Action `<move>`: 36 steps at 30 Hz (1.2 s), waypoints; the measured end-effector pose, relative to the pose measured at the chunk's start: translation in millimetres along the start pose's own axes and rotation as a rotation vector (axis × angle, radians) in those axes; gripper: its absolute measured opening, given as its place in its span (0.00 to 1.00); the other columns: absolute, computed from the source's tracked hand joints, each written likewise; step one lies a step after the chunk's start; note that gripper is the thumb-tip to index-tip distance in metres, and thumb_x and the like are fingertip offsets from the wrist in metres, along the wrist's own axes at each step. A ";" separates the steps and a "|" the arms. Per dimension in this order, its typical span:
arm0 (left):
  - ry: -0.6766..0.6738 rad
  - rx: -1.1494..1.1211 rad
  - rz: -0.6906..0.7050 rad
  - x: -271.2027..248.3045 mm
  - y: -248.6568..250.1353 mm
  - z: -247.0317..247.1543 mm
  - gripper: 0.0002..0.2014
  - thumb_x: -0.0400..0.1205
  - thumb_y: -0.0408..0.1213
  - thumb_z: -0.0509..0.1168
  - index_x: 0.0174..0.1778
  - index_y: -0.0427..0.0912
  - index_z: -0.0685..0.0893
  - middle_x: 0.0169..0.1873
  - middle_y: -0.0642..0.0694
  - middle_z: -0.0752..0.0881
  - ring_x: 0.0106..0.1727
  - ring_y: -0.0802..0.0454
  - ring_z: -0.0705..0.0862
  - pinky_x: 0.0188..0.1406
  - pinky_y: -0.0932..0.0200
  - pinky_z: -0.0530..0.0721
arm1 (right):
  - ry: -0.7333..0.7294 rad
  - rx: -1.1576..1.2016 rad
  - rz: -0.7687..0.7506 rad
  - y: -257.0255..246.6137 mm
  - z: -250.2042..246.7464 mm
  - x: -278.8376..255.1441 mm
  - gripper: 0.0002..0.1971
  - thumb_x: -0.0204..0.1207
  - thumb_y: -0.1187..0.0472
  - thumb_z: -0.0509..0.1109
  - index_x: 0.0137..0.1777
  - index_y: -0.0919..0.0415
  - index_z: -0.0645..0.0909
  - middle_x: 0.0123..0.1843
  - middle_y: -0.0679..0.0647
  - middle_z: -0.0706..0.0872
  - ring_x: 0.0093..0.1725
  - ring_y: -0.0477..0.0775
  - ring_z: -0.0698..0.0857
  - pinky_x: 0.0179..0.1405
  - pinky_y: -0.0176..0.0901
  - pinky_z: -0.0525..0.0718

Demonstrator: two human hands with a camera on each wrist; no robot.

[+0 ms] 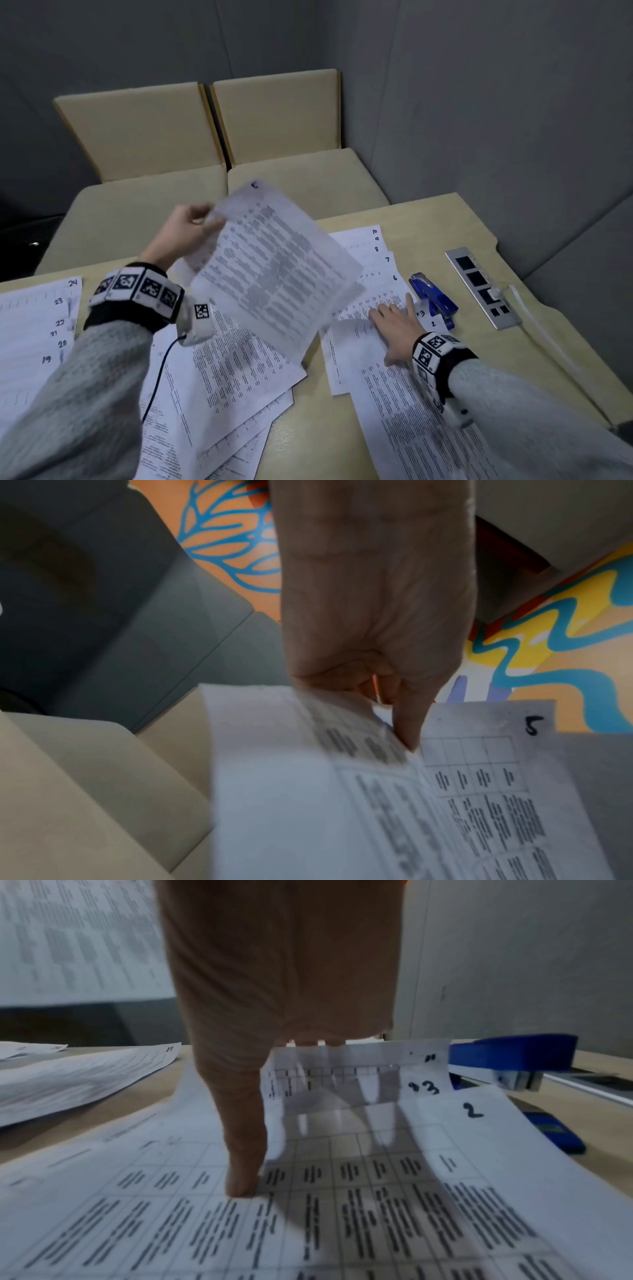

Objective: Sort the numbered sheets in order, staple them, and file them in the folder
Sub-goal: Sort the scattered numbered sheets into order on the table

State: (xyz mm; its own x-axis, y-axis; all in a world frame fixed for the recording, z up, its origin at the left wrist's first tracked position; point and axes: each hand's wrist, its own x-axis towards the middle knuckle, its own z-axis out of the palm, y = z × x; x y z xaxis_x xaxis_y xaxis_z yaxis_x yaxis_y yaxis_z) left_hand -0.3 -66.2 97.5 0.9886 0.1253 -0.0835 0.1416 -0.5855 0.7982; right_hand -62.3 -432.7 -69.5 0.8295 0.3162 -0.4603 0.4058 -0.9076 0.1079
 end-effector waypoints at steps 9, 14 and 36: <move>0.111 -0.155 0.071 14.4 4.6 12.2 0.05 0.85 0.36 0.62 0.55 0.44 0.81 0.45 0.51 0.85 0.29 0.60 0.85 0.24 0.68 0.83 | 0.150 0.123 -0.070 4.3 -3.8 -15.9 0.08 0.75 0.63 0.64 0.51 0.51 0.79 0.58 0.48 0.75 0.68 0.56 0.70 0.78 0.70 0.35; -0.004 -0.138 0.064 25.9 -6.1 49.6 0.04 0.84 0.35 0.64 0.51 0.45 0.84 0.48 0.47 0.86 0.42 0.53 0.84 0.43 0.61 0.82 | 0.228 0.196 -0.096 17.8 -8.6 -36.2 0.05 0.77 0.57 0.65 0.40 0.48 0.74 0.45 0.43 0.72 0.59 0.50 0.72 0.80 0.66 0.36; -0.498 0.467 0.237 -22.4 -21.4 300.1 0.17 0.81 0.41 0.65 0.64 0.39 0.82 0.75 0.38 0.71 0.75 0.38 0.69 0.73 0.46 0.70 | 0.111 0.109 -0.143 26.4 -9.2 -35.4 0.03 0.77 0.59 0.63 0.44 0.49 0.76 0.48 0.46 0.77 0.59 0.51 0.73 0.78 0.62 0.38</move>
State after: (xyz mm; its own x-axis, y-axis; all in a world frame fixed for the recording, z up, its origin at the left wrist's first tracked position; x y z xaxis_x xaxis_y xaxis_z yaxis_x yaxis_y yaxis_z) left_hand -10.1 -296.8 -96.8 0.8857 -0.3621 -0.2906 -0.1826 -0.8471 0.4992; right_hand -77.4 -465.3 -42.2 0.8063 0.4667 -0.3633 0.4833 -0.8740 -0.0499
